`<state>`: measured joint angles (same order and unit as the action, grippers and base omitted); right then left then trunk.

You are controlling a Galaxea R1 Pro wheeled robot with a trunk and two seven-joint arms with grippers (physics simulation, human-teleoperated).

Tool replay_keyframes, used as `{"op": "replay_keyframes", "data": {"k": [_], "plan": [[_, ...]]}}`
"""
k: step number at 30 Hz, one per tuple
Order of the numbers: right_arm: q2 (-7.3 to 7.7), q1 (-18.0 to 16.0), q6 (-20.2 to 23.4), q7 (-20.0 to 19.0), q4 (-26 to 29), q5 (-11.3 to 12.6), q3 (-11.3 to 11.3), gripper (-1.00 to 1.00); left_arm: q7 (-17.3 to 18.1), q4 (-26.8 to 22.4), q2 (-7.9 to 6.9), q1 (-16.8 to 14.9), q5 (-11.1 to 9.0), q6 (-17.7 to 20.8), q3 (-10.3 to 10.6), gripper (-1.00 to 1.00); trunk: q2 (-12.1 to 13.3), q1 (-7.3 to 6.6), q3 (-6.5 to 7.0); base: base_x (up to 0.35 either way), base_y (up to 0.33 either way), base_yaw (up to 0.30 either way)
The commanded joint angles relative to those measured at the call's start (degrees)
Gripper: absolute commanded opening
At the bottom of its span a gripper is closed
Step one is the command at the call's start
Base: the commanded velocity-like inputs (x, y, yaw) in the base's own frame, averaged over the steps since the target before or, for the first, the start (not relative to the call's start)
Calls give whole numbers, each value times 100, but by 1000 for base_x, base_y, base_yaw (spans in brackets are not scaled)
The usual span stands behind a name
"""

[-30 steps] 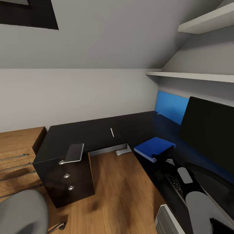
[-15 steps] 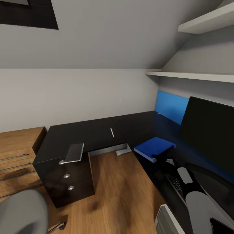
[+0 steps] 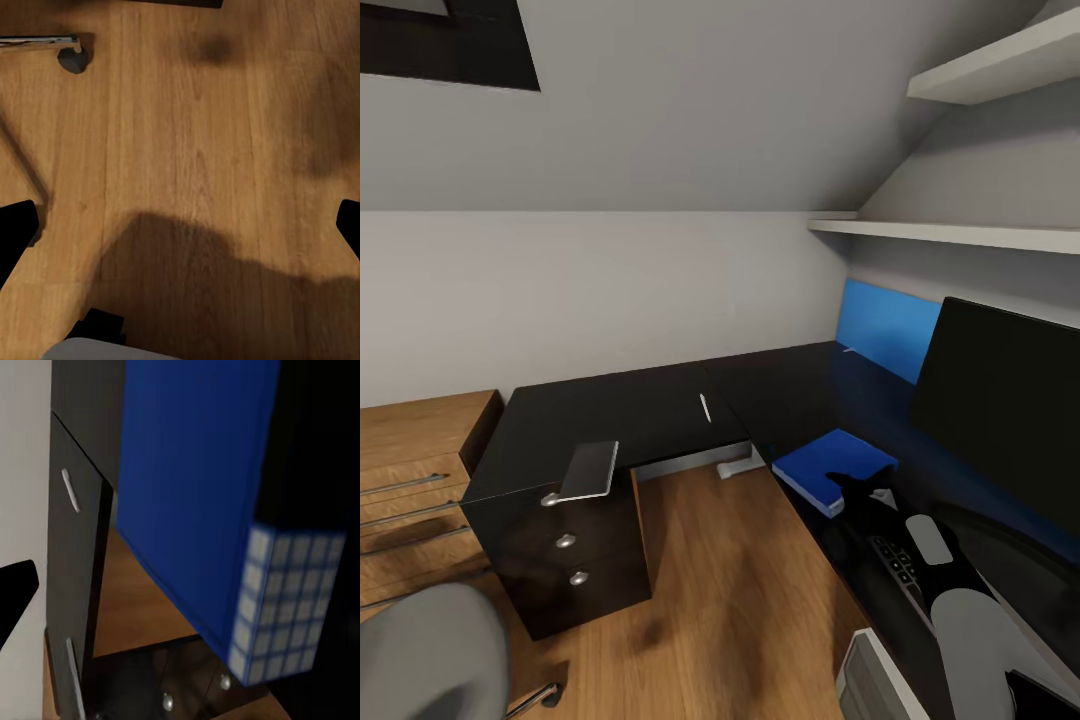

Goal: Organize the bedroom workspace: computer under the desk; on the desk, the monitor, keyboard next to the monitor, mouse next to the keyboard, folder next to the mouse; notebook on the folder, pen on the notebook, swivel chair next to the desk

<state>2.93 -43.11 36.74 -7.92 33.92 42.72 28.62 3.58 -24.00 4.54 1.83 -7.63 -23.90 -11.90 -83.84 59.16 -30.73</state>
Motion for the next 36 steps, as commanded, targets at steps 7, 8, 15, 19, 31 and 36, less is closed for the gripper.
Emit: {"op": "replay_keyframes", "data": {"k": [7,8,15,19,31,36], "plan": [[5,-5,34,-25,0,-18,29,100,38,-8,3,2,-54,1,-14,100,-3,0,-5,0,0,0],[5,-5,34,-25,0,-18,29,100,38,-8,3,2,-54,0,-14,100,-3,0,-5,0,0,0],[6,-5,34,-25,7,-18,29,100,45,-8,3,2,-56,-1,-14,100,37,-22,13,0,0,0],[6,-5,34,-25,9,-18,29,100,67,-8,-22,2,-62,-1,-20,100,198,-110,85,0,0,0],[6,-5,36,-25,9,-18,29,100,73,-8,-38,2,-63,-1,-22,100,679,-373,301,0,0,0],[6,-5,35,-25,26,-22,29,100,67,-8,-36,2,-63,-1,-22,100,679,-373,301,0,0,0]]}}
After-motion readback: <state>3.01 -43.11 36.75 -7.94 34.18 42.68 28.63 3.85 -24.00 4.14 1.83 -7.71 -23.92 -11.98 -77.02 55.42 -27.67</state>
